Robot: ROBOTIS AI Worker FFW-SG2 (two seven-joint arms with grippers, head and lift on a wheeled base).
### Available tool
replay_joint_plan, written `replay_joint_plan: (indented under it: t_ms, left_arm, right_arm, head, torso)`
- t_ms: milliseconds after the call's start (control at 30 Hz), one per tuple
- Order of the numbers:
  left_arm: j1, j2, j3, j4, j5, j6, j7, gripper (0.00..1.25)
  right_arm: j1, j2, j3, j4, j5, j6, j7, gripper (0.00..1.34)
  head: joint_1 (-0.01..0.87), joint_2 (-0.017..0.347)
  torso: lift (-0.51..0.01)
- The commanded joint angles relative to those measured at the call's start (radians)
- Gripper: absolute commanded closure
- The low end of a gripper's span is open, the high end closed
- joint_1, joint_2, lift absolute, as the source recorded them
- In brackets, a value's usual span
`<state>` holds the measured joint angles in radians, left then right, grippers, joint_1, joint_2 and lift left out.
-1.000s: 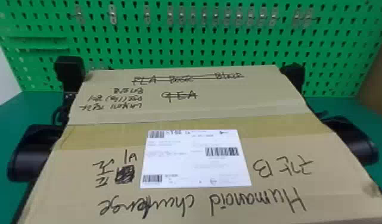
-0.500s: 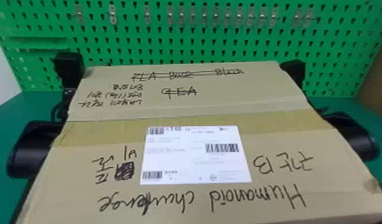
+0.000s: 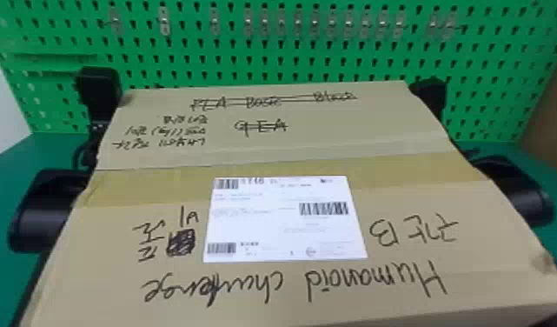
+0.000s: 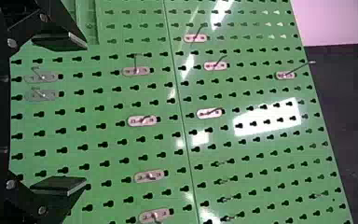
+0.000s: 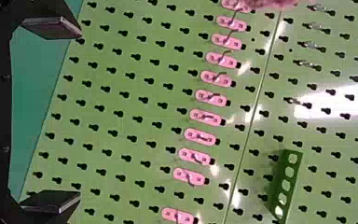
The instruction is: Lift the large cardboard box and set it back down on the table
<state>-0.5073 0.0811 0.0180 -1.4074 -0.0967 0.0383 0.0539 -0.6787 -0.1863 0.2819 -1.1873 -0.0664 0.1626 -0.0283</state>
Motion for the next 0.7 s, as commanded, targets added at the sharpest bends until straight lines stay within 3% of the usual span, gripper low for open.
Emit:
replay_joint_plan:
  t_ms: [0,667]
  left_arm:
    - [-0.010,0.000,0.000,-0.002,-0.002,0.000,0.000,0.25]
    - [-0.036,0.000,-0.004,-0.004,-0.005,-0.005,0.001,0.25]
  right_arm:
    - [-0.008,0.002,0.000,0.000,0.000,0.000,0.001,0.09]
    - [-0.035,0.005,0.005,0.000,0.002,-0.003,0.001,0.09]
  head:
    - [0.566,0.054]
    - [0.566,0.054]
  torso:
    - [-0.183]
    - [-0.183]
